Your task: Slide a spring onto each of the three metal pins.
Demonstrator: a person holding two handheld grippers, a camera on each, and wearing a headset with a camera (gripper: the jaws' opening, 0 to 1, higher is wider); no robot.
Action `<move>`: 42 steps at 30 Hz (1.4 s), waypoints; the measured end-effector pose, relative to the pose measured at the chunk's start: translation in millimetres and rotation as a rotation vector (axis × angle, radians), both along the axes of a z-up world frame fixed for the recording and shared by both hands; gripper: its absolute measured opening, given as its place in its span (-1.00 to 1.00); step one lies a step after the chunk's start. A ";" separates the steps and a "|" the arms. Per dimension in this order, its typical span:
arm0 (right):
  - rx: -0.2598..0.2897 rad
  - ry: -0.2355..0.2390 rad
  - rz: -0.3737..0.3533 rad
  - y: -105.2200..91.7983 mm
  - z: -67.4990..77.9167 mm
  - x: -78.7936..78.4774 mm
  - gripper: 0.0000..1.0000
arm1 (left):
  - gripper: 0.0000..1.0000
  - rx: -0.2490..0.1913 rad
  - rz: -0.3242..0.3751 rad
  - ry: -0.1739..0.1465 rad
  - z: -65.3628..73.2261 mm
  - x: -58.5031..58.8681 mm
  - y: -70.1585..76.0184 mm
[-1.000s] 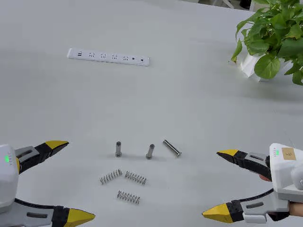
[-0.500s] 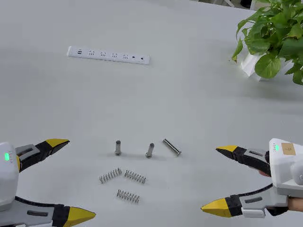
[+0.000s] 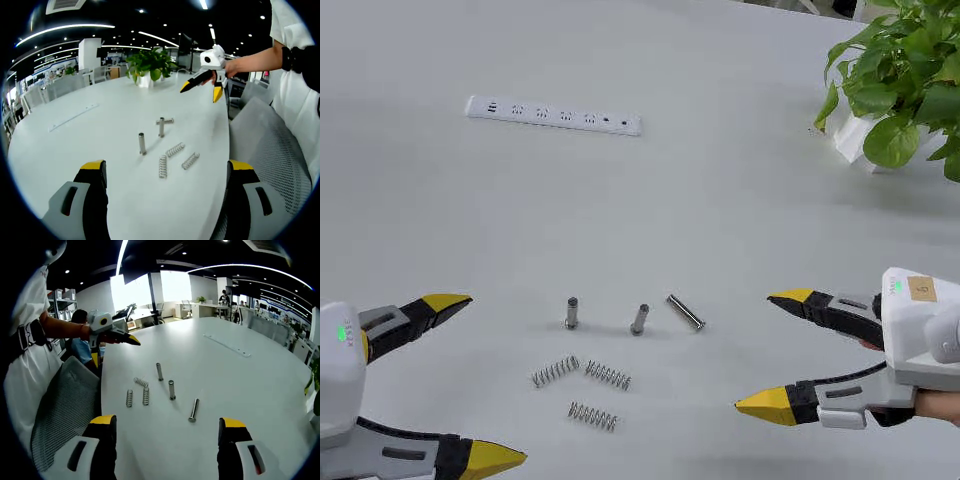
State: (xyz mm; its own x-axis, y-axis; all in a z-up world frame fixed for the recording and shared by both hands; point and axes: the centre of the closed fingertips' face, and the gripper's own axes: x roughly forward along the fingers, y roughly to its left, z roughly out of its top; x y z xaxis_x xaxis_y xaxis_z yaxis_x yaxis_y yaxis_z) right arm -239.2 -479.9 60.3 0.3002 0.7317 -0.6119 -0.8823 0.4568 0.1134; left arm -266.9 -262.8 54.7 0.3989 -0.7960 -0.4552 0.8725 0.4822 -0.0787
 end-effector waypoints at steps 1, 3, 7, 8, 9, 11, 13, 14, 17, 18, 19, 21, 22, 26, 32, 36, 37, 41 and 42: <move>0.002 -0.001 -0.003 1.1 0.8 2.0 0.63 | 0.98 -0.001 0.000 0.001 -0.2 0.0 0.0; 0.001 -0.006 -0.005 3.2 2.0 6.8 0.59 | 0.98 -0.002 0.001 0.003 -0.3 0.2 0.1; -0.002 -0.006 -0.011 7.2 3.5 16.6 0.45 | 0.98 -0.006 0.003 0.006 -0.4 2.2 -0.4; -0.004 -0.004 -0.015 7.9 3.4 19.0 0.43 | 0.98 -0.009 0.004 0.007 -0.3 2.9 -0.7; -0.005 -0.001 -0.020 9.2 3.4 22.7 0.40 | 0.98 -0.012 0.005 0.008 -0.3 3.7 -1.2; -0.008 0.000 -0.022 11.1 3.0 27.3 0.33 | 0.98 -0.015 0.004 0.009 -0.3 4.0 -1.9; -0.016 0.003 -0.025 13.6 1.6 32.9 0.26 | 0.98 -0.018 0.001 0.012 -0.4 4.3 -2.6; -0.024 0.013 -0.033 14.7 -0.2 36.7 0.23 | 0.98 -0.020 -0.001 0.013 -0.6 4.7 -2.7; -0.031 0.013 -0.039 18.1 -2.2 45.2 0.13 | 0.98 -0.021 0.001 0.017 -1.4 6.9 -2.2; -0.032 0.018 -0.044 19.0 -3.0 47.5 0.11 | 0.98 -0.024 0.002 0.018 -1.5 7.4 -2.3; -0.034 0.031 -0.052 20.1 -4.6 50.6 0.09 | 0.98 -0.027 0.002 0.020 -1.3 8.0 -2.5; -0.052 0.052 -0.067 19.6 -8.5 54.7 -0.02 | 0.98 -0.030 0.002 0.020 -1.1 9.0 -2.5; -0.072 0.070 -0.077 18.5 -12.0 57.2 -0.09 | 0.98 -0.036 0.006 0.022 -0.6 10.2 -2.6; -0.067 0.073 -0.092 25.1 -15.6 69.0 -0.12 | 0.98 -0.037 0.007 0.025 -2.1 12.9 -2.2; -0.105 0.094 -0.103 32.0 -26.5 80.7 -0.23 | 0.98 -0.045 0.008 0.030 -2.9 14.7 -3.5; -0.139 0.116 -0.101 35.3 -36.0 86.1 -0.35 | 0.98 -0.052 0.011 0.032 -3.4 15.9 -4.0; -0.151 0.125 -0.100 36.2 -39.7 87.2 -0.36 | 0.98 -0.055 0.011 0.034 -3.8 16.2 -3.9; -0.188 0.149 -0.098 40.0 -49.7 89.6 -0.45 | 0.98 -0.059 0.016 0.037 -5.0 17.6 -2.9; -0.197 0.154 -0.095 41.8 -52.6 90.6 -0.49 | 0.98 -0.061 0.018 0.037 -5.2 17.9 -2.6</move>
State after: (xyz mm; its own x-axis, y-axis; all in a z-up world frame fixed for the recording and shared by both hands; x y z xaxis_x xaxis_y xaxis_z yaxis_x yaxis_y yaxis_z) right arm -148.7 -438.1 7.7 0.2547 0.5671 -0.7833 -0.8135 0.5635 0.1435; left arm -249.0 -265.4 49.6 0.3970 -0.8158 -0.4205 0.8597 0.4909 -0.1408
